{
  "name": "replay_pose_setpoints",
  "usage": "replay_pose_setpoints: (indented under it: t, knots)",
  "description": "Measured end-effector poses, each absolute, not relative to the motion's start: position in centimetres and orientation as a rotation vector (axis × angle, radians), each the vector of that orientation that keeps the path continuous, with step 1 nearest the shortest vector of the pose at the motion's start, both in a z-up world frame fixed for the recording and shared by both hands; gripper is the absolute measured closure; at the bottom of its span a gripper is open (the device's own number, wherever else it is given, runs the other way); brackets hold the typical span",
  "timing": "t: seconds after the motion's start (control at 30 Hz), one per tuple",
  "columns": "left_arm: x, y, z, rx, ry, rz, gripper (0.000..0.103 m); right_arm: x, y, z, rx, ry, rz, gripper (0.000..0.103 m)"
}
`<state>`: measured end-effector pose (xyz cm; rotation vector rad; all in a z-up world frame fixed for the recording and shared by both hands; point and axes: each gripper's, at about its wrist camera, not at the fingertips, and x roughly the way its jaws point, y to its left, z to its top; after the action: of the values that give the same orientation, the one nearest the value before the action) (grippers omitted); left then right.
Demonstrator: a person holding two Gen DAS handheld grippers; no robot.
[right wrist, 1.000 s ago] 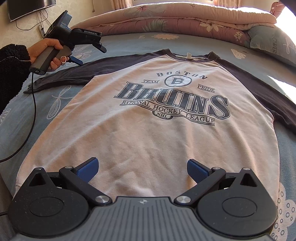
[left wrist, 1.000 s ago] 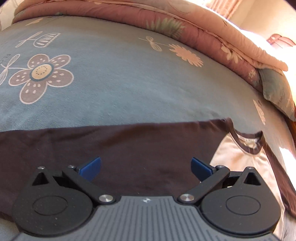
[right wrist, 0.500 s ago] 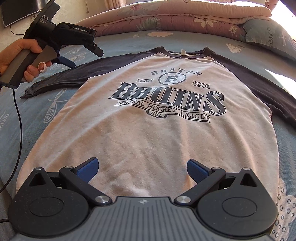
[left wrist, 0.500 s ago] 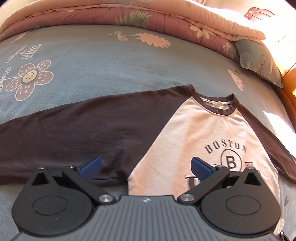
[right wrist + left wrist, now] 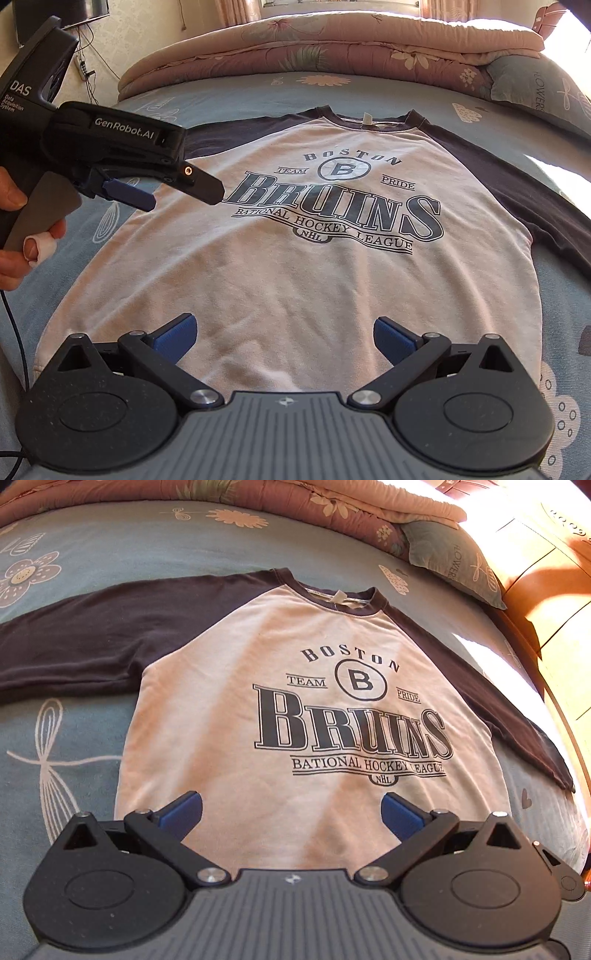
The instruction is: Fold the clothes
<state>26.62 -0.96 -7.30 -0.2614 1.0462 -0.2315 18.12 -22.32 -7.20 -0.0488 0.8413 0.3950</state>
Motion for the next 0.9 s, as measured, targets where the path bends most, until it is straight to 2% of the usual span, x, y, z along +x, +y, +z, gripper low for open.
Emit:
replay_pose_setpoints:
  t: [0.17, 0.33, 0.5, 0.8, 0.9]
  knots:
    - [23.6, -0.6, -9.6, -0.311, 1.054, -0.254, 0.001, 18.7, -23.5, -7.2, -0.031, 0.838, 0.344, 0.0]
    - [21.1, -1.5, -8.5, -0.235, 1.01, -0.3, 0.001, 19.5, -24.5, -7.2, -0.016, 0.84, 0.291, 0.0]
    - [21.1, -1.0, -9.5, -0.327, 1.04, -0.346, 0.001, 20.3, -24.5, -7.9, -0.022, 0.865, 0.268, 0.0]
    - [27.0, 0.7, -6.9, -0.467, 0.966, -0.347, 0.001, 20.4, -23.2, -8.8, -0.08, 0.901, 0.283, 0.0]
    - [29.5, 0.6, -7.9, -0.518, 0.981, -0.341, 0.001, 20.5, -22.7, -9.1, -0.105, 0.909, 0.289, 0.0]
